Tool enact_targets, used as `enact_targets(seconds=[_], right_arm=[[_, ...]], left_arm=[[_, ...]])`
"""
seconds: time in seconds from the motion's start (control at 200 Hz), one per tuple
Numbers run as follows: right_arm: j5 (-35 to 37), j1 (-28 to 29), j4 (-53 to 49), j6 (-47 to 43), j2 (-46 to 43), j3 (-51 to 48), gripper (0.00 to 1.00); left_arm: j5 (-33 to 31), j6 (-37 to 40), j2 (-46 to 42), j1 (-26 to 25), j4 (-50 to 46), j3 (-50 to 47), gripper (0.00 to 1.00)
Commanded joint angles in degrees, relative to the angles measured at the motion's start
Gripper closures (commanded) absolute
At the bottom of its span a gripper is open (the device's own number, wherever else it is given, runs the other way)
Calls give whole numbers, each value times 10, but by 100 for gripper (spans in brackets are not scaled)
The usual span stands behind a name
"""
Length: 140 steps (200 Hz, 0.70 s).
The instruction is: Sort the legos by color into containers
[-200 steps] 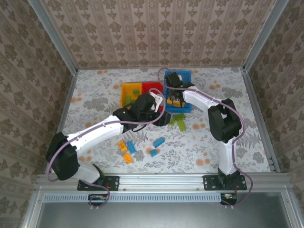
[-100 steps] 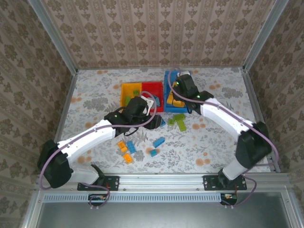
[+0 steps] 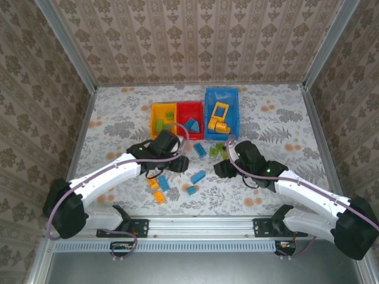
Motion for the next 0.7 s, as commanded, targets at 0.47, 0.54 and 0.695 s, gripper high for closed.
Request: enact_targets(seconds=[0.47,0.54,0.695], right_arm=[[35,-20,-26,18,-151,-43,37],[47,-41,-27,27,-181,-48,36],[67,-74,-34,42,-217,-48,36]], left_arm=[[-32,-44,172,-67,-20,129,34],[-24,-60,223,-71,-34,186,37],[-15,-93,316,-81,-62,293,40]])
